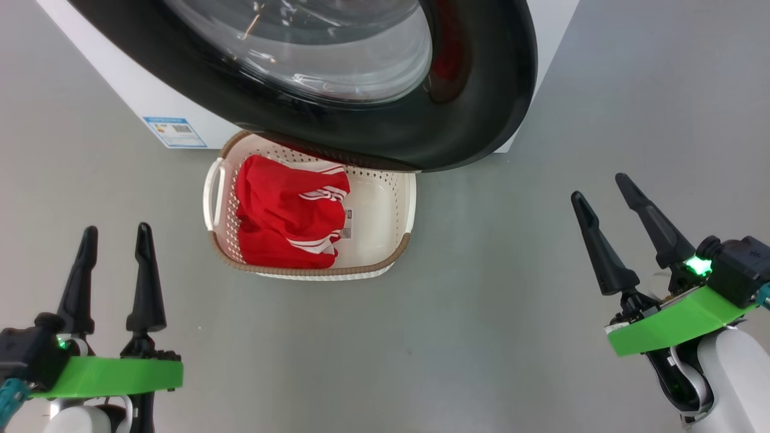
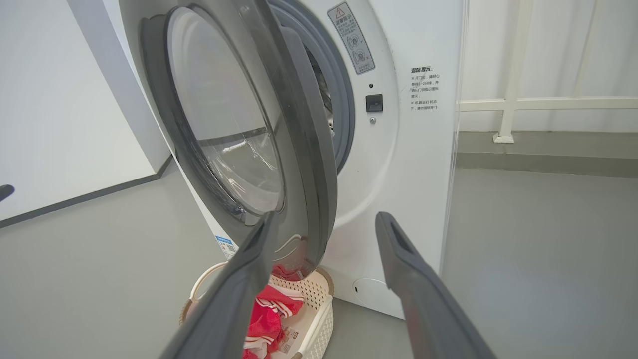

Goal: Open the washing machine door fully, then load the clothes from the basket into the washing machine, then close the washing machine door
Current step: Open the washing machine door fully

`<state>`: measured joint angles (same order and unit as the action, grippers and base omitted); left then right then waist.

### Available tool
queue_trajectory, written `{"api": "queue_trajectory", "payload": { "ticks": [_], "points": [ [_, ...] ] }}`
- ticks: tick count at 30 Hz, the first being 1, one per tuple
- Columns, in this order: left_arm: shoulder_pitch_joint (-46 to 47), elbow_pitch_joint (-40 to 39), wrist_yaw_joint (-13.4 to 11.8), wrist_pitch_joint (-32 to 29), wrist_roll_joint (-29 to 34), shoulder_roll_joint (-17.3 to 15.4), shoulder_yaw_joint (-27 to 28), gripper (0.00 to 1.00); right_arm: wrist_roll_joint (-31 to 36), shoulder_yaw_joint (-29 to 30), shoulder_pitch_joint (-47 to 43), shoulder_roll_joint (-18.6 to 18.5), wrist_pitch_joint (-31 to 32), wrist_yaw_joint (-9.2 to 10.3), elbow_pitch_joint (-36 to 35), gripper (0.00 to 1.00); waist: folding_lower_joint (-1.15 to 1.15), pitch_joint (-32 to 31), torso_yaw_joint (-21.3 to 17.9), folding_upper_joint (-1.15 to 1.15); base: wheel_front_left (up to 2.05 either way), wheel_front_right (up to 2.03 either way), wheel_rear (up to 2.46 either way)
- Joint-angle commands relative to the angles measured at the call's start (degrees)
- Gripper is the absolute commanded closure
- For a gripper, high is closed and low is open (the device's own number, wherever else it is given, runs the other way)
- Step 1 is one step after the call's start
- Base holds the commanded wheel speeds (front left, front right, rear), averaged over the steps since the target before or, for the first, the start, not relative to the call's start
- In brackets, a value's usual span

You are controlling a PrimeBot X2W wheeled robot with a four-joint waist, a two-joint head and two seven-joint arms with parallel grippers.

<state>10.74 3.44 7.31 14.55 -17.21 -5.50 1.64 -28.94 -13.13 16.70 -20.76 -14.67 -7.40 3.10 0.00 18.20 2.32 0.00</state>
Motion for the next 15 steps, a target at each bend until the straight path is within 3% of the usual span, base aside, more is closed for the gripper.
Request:
{"api": "queue_trajectory", "payload": {
  "ticks": [1, 15],
  "points": [
    [0.3, -1.4, 0.2, 0.4, 0.4, -1.6, 1.8, 0.0, 1.2, 0.0, -1.5, 0.2, -0.3, -0.09, -1.0, 0.0, 0.0, 0.0, 0.2, 0.0, 0.0, 0.0, 0.0],
    [0.6, -1.4, 0.2, 0.4, 0.5, -1.3, 1.8, 0.0, 3.4, 1.9, -1.7, 2.1, -0.3, -0.09, -0.2, 0.0, 0.0, 0.1, 0.5, 0.0, 0.0, 0.0, 0.0]
  ]
}}
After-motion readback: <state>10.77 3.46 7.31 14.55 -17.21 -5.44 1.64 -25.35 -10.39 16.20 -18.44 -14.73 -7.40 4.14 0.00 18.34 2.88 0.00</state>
